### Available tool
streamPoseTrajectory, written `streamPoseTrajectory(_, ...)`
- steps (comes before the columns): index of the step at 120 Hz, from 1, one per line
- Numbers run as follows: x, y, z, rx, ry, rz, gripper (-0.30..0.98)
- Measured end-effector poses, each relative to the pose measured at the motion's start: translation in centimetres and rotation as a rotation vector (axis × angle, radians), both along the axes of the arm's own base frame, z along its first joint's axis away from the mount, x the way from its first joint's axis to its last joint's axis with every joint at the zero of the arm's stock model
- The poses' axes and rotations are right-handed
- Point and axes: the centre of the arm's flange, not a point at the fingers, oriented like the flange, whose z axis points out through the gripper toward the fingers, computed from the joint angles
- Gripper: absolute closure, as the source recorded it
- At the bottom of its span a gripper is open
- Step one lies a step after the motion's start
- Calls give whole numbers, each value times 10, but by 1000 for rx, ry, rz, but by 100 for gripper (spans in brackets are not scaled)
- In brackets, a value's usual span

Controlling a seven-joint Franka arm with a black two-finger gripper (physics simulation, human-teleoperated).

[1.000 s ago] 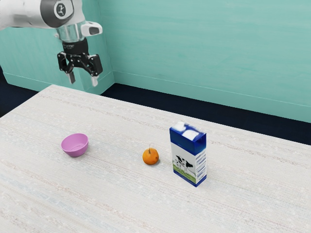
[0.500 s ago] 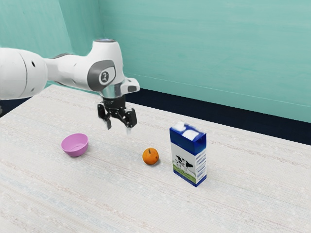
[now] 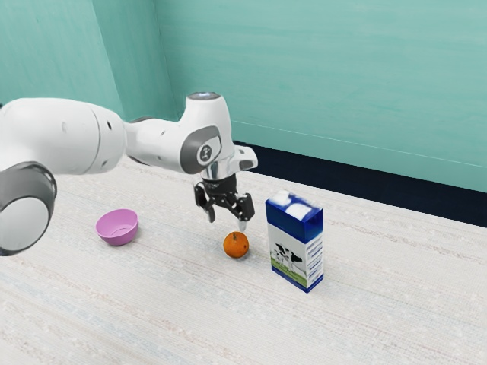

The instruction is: Place the pear in the bowl.

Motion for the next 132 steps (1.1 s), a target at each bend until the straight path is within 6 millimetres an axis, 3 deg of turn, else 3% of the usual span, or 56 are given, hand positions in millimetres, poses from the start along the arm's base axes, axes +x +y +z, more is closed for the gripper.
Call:
streamPoseTrajectory(24, 1, -4, -38, -48, 46, 41, 1)
streamPoseTrajectory(66, 10, -9, -63, -53, 61, 30, 1)
streamPoseTrajectory(88, 10, -7, -72, -53, 70, 25, 3)
streamPoseTrajectory(132, 11, -3, -72, -53, 69, 17, 21)
